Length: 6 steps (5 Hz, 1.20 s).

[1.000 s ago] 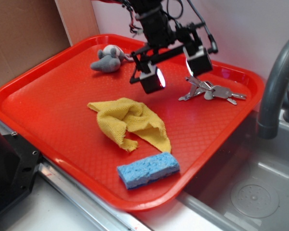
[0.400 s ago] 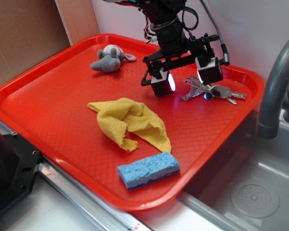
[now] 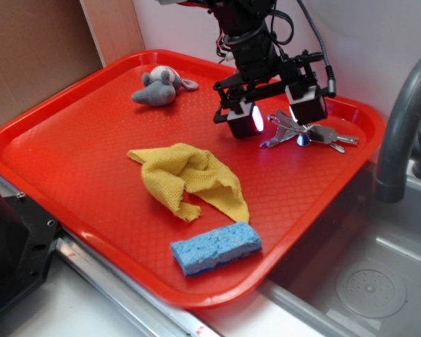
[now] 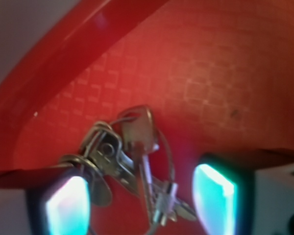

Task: Grab the silver keys.

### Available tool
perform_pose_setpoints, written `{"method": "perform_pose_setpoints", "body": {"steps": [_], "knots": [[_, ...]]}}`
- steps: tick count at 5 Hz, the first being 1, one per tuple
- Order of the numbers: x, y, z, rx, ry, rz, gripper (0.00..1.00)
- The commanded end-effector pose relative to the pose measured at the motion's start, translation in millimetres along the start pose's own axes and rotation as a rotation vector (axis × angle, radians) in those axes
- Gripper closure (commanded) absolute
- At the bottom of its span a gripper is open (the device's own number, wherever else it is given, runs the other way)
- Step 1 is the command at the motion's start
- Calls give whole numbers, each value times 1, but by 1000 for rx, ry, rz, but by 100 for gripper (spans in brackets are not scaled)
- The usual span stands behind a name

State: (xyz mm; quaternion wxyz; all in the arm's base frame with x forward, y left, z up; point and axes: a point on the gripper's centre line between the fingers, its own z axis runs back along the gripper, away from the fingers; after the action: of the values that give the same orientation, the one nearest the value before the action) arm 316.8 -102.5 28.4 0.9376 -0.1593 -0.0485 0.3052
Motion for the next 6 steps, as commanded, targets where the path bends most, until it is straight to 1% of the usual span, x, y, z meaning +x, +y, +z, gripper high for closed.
{"method": "perform_pose_setpoints", "body": {"steps": [1,2,3,4,5,6], "knots": [[0,1,-8,-1,22,-20,100],[-1,2,-5,20,20,-30,100],[-1,9,15,109,7,-128,100],[3,44,73,172,8,-220,100],[10,88,135,116,34,-202,100],[24,119,184,146,-8,-273,100]]}}
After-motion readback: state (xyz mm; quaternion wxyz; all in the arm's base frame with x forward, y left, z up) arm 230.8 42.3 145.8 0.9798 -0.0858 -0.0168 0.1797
